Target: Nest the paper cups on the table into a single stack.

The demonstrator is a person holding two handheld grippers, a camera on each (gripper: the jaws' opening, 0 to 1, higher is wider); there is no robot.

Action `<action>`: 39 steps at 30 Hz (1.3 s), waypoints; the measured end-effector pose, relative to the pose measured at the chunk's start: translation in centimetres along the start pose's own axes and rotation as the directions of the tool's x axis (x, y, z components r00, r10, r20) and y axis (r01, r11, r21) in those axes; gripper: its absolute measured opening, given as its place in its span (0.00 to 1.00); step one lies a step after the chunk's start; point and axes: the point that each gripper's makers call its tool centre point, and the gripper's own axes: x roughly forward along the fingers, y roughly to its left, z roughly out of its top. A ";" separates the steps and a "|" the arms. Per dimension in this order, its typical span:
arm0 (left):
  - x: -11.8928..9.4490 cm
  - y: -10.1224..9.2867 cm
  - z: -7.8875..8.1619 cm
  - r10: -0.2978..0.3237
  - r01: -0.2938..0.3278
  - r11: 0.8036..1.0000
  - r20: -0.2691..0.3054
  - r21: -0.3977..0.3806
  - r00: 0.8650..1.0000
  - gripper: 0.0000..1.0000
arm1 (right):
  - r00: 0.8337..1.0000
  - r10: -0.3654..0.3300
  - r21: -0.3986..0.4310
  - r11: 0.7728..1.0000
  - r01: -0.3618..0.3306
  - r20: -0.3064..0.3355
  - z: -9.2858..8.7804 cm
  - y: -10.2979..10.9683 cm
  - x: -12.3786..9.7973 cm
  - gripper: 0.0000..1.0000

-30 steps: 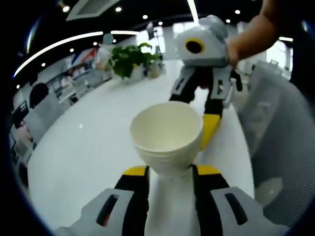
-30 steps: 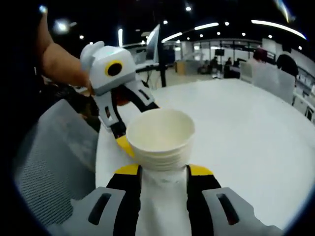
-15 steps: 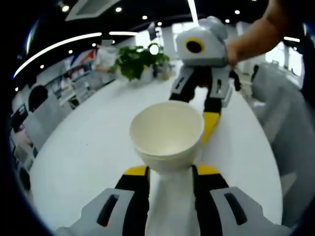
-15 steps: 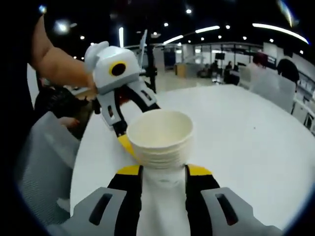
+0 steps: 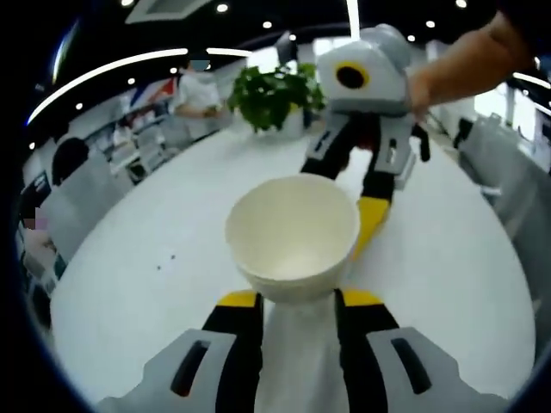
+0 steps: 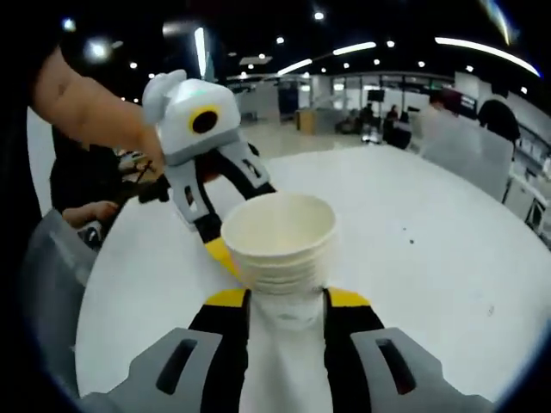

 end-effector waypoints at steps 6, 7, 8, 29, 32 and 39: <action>1.1 0.9 -0.7 0.016 -0.015 0.997 0.014 -0.082 1.000 0.28 | 1.000 -0.023 0.086 0.996 0.024 -0.011 -1.8 -1.6 1.3 0.31; 1.1 0.8 -0.7 0.019 -0.018 0.997 0.013 -0.076 1.000 0.29 | 1.000 -0.027 0.081 0.996 0.027 -0.009 -1.7 -1.4 1.4 0.32; 1.0 0.8 -0.8 0.028 -0.027 0.997 0.011 -0.075 1.000 0.28 | 0.999 -0.037 0.080 0.996 0.038 -0.014 -1.9 -1.3 1.4 0.31; -15.7 -14.3 -3.1 0.412 -0.310 0.807 0.104 -0.502 0.905 0.96 | 0.922 -0.356 0.233 0.919 0.317 0.151 -4.7 13.9 -13.0 0.93; -18.4 -19.6 -4.4 0.399 -0.332 0.826 0.056 -0.455 0.915 0.95 | 0.908 -0.408 0.231 0.896 0.379 0.095 -6.8 17.2 -16.2 0.94; -19.1 -25.0 -3.4 0.386 -0.310 0.865 0.127 -0.395 0.914 0.94 | 0.811 -0.583 0.202 0.800 0.565 0.038 -7.6 21.4 -19.9 0.93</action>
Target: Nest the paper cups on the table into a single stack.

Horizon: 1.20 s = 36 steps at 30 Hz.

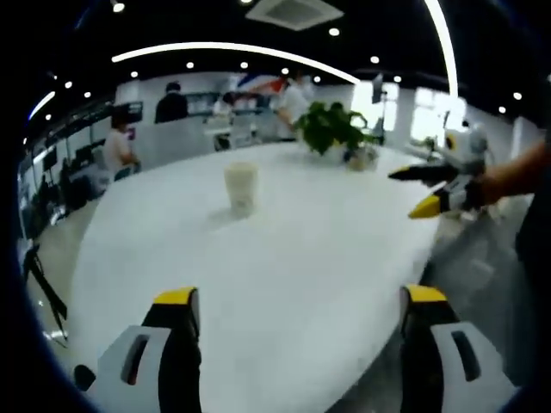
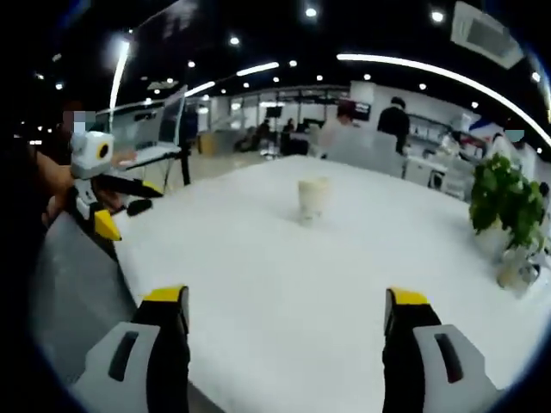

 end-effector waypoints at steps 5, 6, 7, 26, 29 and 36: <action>0.9 -0.1 -0.2 0.029 -0.031 0.992 0.016 0.121 0.999 0.90 | 0.985 -0.160 -0.113 0.980 0.166 0.063 0.2 -0.7 0.2 0.89; 1.1 -0.2 -0.7 0.028 -0.029 0.995 0.009 0.098 1.000 0.87 | 0.982 -0.183 -0.156 0.970 0.187 0.036 -0.5 -1.1 0.5 0.89; 1.2 -0.4 -1.6 0.016 -0.015 0.999 -0.037 0.045 0.999 0.88 | 0.982 -0.187 -0.197 0.964 0.179 -0.022 -1.4 -1.2 0.7 0.89; -0.5 3.7 -0.4 0.271 -0.270 0.958 0.008 0.098 0.963 0.98 | 0.985 0.070 -0.035 0.997 -0.066 0.159 1.9 2.0 -1.0 0.95; -0.4 4.3 -0.2 0.291 -0.291 0.954 0.012 0.070 0.957 0.98 | 0.985 0.058 -0.018 0.998 -0.056 0.160 1.9 1.3 -1.2 0.95; -0.3 3.5 -0.4 0.259 -0.260 0.964 0.016 0.060 0.966 0.98 | 0.982 0.012 0.023 1.000 -0.017 0.188 2.1 0.2 -1.2 0.96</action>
